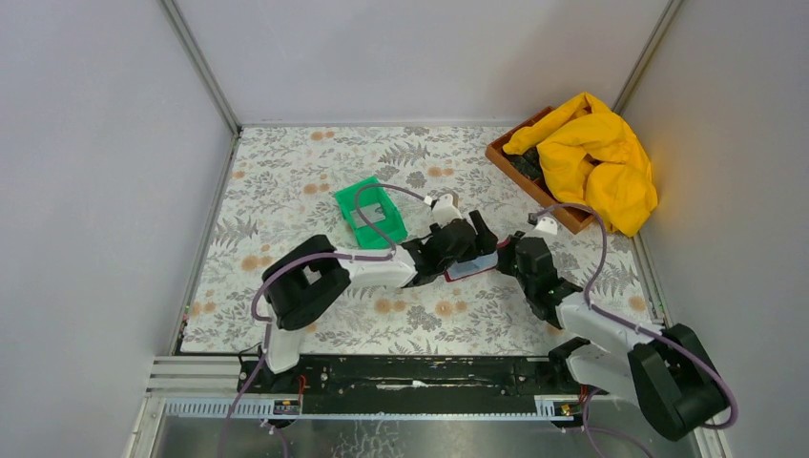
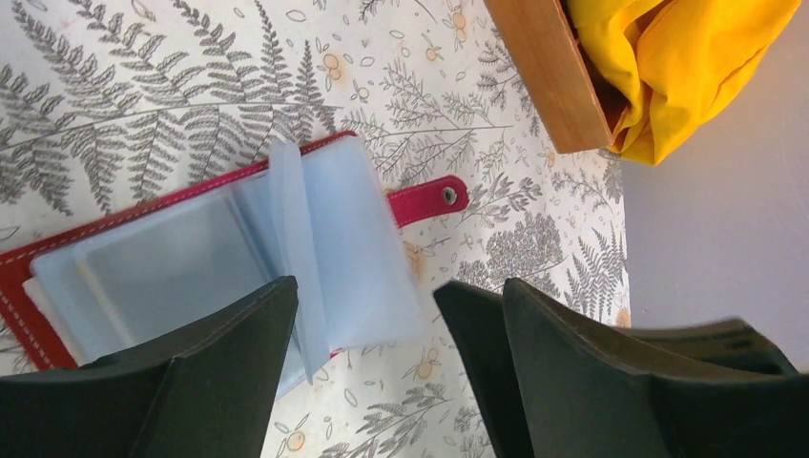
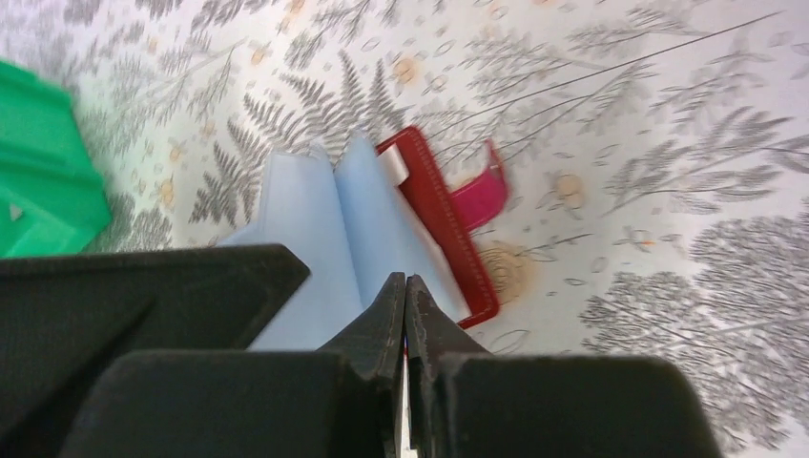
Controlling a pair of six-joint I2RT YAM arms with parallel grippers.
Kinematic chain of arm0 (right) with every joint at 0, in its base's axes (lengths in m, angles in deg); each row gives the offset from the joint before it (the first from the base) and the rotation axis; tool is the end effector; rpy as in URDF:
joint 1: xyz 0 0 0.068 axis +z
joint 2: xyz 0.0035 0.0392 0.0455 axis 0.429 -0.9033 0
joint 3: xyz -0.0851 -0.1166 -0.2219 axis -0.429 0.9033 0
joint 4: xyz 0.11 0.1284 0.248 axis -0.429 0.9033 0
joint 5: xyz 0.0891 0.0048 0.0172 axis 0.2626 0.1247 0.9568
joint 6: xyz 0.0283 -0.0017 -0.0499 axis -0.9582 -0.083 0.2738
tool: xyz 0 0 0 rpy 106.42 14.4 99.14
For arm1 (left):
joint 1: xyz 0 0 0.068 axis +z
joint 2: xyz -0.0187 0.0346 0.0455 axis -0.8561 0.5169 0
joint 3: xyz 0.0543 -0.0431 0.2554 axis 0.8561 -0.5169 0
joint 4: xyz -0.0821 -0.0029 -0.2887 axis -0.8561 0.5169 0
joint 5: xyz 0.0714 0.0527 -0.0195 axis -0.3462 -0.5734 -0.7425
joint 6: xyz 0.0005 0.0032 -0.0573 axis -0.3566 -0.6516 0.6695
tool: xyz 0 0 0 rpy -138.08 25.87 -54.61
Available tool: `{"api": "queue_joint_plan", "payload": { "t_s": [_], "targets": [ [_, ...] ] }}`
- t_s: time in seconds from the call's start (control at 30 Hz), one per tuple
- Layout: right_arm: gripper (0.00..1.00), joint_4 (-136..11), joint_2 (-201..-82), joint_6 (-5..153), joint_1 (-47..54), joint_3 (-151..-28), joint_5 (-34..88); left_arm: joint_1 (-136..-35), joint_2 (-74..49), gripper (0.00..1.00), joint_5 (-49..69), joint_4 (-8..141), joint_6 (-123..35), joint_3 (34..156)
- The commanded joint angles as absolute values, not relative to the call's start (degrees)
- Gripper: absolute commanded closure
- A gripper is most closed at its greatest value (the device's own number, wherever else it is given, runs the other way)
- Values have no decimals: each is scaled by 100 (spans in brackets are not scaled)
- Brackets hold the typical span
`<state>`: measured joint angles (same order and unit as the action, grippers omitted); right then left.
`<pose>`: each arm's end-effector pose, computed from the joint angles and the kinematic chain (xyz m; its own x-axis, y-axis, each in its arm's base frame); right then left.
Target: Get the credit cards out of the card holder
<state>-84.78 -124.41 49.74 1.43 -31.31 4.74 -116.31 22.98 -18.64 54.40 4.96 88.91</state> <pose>0.2281 0.1037 0.1276 -0.4437 0.3351 -0.8312 0.0006 0.9276 0.3736 0.2559 -0.3744 0.1363 -0.6811 -0.4504 -0.5773 0.0698 0.7449 -0.6635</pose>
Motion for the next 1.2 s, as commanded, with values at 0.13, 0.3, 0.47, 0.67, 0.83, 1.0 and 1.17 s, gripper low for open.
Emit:
{"api": "queue_joint_plan", "payload": {
  "t_s": [0.13,0.3,0.47,0.67,0.83,1.0,1.17],
  "targets": [
    [95,-8646,-11293,4736,130,-2604,-626,-11520,2818,13,-1671,5407,227,9630],
    [94,-9021,-11505,5043,125,-2595,-130,-11444,3159,13,-1423,5153,283,9760],
    [95,-9611,-11724,5138,126,-2517,552,-11406,3113,11,-1294,4929,140,9674],
    [93,-8982,-12110,4995,112,-2812,-90,-11314,2485,11,-1537,4817,88,8976],
    [87,-8949,-12968,4841,88,-3138,300,-11289,1800,11,-1797,5067,-28,8275],
    [80,-8634,-13633,4594,80,-3431,751,-11275,1028,11,-2114,5126,64,7284],
    [78,-8753,-13629,4333,92,-3282,2041,-11236,315,11,-2406,5278,107,6551]
  ]
}}
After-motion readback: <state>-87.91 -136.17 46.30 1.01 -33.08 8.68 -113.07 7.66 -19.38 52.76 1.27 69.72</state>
